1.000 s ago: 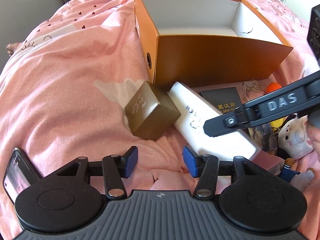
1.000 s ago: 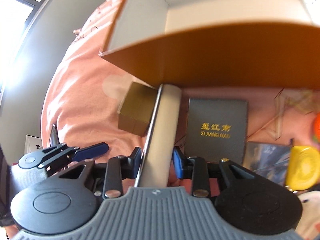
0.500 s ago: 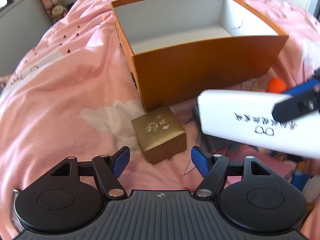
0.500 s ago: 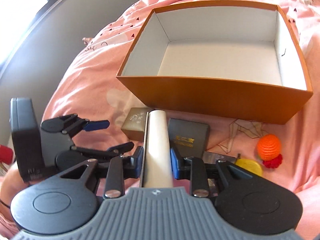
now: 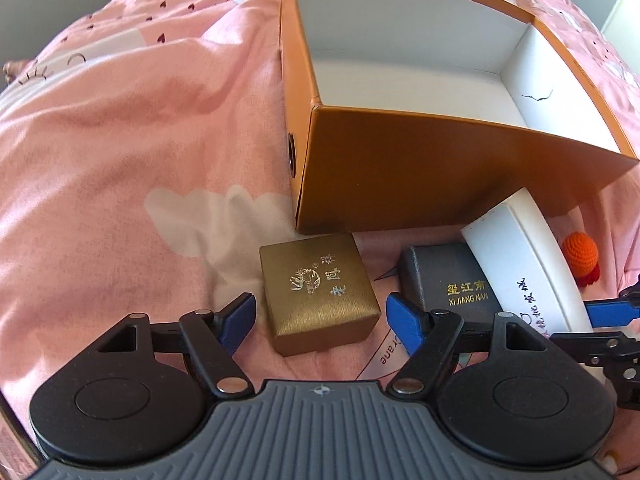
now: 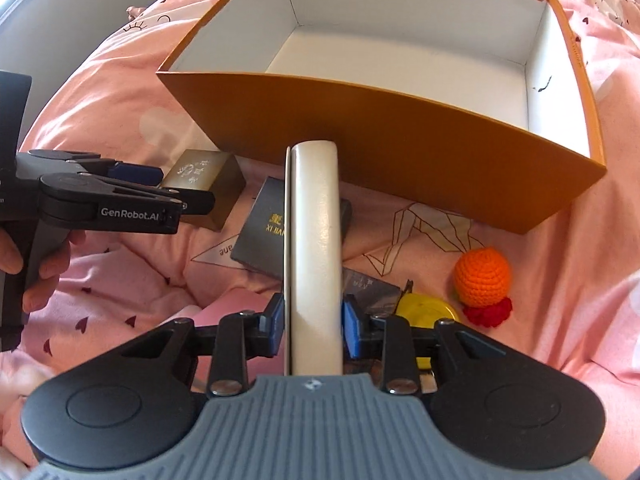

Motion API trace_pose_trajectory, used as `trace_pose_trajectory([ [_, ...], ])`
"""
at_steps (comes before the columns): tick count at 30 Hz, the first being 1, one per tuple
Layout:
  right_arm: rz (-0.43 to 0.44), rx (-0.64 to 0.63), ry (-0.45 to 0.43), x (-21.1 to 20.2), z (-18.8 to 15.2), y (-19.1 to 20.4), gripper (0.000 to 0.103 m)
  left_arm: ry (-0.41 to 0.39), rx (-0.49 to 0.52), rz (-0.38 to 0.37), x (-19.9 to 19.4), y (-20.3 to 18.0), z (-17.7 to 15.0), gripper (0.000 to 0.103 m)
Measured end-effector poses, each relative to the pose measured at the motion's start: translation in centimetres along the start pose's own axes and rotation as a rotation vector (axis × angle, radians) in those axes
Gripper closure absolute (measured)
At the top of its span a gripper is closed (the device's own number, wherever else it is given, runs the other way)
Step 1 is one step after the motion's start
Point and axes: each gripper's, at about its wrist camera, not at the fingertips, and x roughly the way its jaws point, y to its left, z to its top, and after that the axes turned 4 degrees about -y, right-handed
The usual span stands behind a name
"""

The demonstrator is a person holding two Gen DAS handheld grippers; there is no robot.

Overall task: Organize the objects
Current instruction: 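Close the right tool on the white glasses case while the left tool grasps the gold box, then lower the glasses case into the orange box with the right tool while the left carries the gold box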

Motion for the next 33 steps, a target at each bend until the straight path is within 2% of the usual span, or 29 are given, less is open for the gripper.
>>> trace_pose_trajectory([
  [6,0.039,0.023,-0.011,0.9,1.5,-0.3,0.063,0.05,-0.054,0.018,1.8,0.6,0.4,0.019],
  [11,0.052,0.037,-0.033,1.1,2.3,-0.3,0.06,0.047,-0.085,-0.012,1.8,1.0,0.3,0.03],
  [16,0.037,0.017,-0.043,1.4,2.5,0.2,0.063,0.022,-0.085,-0.012,0.9,1.1,-0.3,0.03],
  [22,0.024,0.015,-0.096,-0.4,1.9,0.2,0.068,-0.065,-0.078,-0.034,-3.0,0.5,-0.4,0.031],
  [28,0.134,0.086,-0.179,-4.6,2.0,-0.4,0.069,-0.184,-0.048,-0.077,-8.2,-0.2,-0.3,0.031],
  [33,0.223,0.098,-0.257,-8.4,3.5,-0.3,0.069,-0.298,-0.024,-0.124,-12.4,-0.6,1.6,0.031],
])
